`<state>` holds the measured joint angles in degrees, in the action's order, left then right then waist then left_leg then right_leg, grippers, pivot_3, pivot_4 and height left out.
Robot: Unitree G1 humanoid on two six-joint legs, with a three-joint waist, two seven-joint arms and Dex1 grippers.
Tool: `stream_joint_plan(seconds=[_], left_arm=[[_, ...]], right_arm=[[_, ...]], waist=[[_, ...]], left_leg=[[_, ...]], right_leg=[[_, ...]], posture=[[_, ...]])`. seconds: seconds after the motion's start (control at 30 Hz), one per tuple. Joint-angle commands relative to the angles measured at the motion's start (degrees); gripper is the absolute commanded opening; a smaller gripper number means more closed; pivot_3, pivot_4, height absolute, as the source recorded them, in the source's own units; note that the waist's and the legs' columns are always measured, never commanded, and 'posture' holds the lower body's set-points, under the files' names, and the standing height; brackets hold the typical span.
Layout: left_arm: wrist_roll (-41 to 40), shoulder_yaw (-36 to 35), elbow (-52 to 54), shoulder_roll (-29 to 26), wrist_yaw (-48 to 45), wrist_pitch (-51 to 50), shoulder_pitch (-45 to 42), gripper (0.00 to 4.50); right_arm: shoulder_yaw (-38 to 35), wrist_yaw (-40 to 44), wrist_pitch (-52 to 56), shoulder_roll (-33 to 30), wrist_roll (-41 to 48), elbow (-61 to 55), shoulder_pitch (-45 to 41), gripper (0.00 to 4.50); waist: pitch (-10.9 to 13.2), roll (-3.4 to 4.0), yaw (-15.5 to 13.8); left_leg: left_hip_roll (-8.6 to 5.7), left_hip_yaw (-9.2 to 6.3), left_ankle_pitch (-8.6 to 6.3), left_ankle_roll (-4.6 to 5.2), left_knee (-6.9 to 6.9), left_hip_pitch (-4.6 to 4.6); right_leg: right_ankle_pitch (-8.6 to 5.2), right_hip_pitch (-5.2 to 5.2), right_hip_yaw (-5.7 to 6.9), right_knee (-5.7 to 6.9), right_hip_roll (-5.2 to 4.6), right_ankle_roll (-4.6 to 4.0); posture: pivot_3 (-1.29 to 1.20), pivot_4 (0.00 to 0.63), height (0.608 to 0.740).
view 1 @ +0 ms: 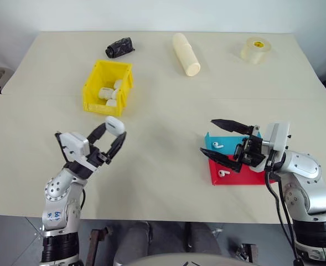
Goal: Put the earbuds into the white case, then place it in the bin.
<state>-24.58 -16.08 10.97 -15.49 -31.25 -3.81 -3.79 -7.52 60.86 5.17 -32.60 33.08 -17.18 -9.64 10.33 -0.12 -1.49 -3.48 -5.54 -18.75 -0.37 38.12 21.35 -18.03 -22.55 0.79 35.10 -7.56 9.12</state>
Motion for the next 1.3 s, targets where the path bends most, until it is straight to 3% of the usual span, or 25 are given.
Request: stream_joint_plan(seconds=[0.03, 0.23, 0.53, 0.7, 0.87, 1.0, 1.13, 1.3], left_arm=[[-2.46, -3.89, -0.45, -0.72, 4.87, -1.52, -4.03, 2.78], [0.98, -5.49, -12.95, -4.16, 11.78, -2.38, -19.48, 2.78], [9.88, 0.25, -39.86, -9.91, 11.22, -0.18, -38.08, 2.78], [10.23, 1.02, -46.73, -11.02, 9.17, -0.48, -42.10, 4.37], [7.36, 1.44, -39.79, -11.65, 1.98, -1.55, -37.60, 4.46], [1.68, 0.81, -26.42, -15.35, -9.96, -3.18, -28.63, 4.46], [-1.70, 0.80, -11.92, -24.31, -21.91, -7.76, -12.86, 4.46], [-3.16, -1.08, -5.56, -27.98, -27.07, -6.79, -1.35, 4.46]], right_arm=[[-2.49, 0.12, 2.41, -1.35, 3.97, -1.67, 0.41, 4.47], [-3.28, -0.03, 2.20, -2.42, 2.62, -1.08, 2.42, 4.47], [-1.30, -1.19, 1.51, -1.76, 0.48, -3.45, 4.11, 4.47], [-1.17, -2.38, 1.24, -1.33, 0.06, -4.71, 4.98, 4.50], [-1.30, -2.63, 0.58, -1.37, -0.27, -4.85, 5.60, 4.50], [-2.66, -1.00, -0.47, -2.78, -0.20, -2.99, 5.81, 4.50], [-4.41, 2.58, -1.36, -5.26, 0.16, 1.21, 5.37, 4.50], [-4.80, 7.27, -4.11, -7.57, -0.82, 7.62, 4.53, 4.50]], waist=[[0.00, 0.00, 0.00], [0.00, 0.00, -0.12], [0.04, -0.08, 0.26], [0.10, -0.18, 0.32], [0.10, -0.18, 0.31], [0.10, -0.18, 1.18], [0.08, -0.14, 1.83], [0.12, -0.05, 1.24]], left_leg=[[0.01, 0.00, 0.00, 0.00, 0.00, 0.00], [-0.03, 0.00, 0.01, -0.01, 0.01, -0.02], [-0.37, 0.04, 0.00, -0.01, -0.06, -0.03], [-0.36, 0.04, 0.01, -0.01, -0.03, 0.00], [-0.37, 0.04, 0.01, -0.01, -0.03, 0.00], [-0.08, 0.05, 0.01, -0.02, -0.08, 0.00], [0.01, 0.07, 0.00, -0.02, -0.07, -0.03], [0.11, 0.14, -0.01, -0.03, -0.13, -0.15]], right_leg=[[0.00, 0.00, 0.00, 0.00, 0.00, 0.00], [0.00, 0.00, 0.02, 0.05, 0.04, 0.00], [0.00, -0.10, -0.03, 0.36, 0.00, 0.00], [0.00, -0.15, -0.02, 0.42, -0.01, 0.00], [0.00, -0.15, -0.03, 0.45, -0.05, 0.00], [0.00, -0.18, -0.05, 0.44, -0.04, 0.00], [-0.01, -0.12, -0.08, 0.41, -0.03, -0.02], [-0.06, -0.05, -0.12, 0.16, -0.03, -0.11]], posture=[[0.00, 0.150, 0.740], [0.00, 0.150, 0.740], [0.00, 0.150, 0.740], [0.00, 0.150, 0.740], [0.00, 0.150, 0.740], [0.00, 0.150, 0.740], [0.00, 0.150, 0.740], [0.00, 0.150, 0.740]])
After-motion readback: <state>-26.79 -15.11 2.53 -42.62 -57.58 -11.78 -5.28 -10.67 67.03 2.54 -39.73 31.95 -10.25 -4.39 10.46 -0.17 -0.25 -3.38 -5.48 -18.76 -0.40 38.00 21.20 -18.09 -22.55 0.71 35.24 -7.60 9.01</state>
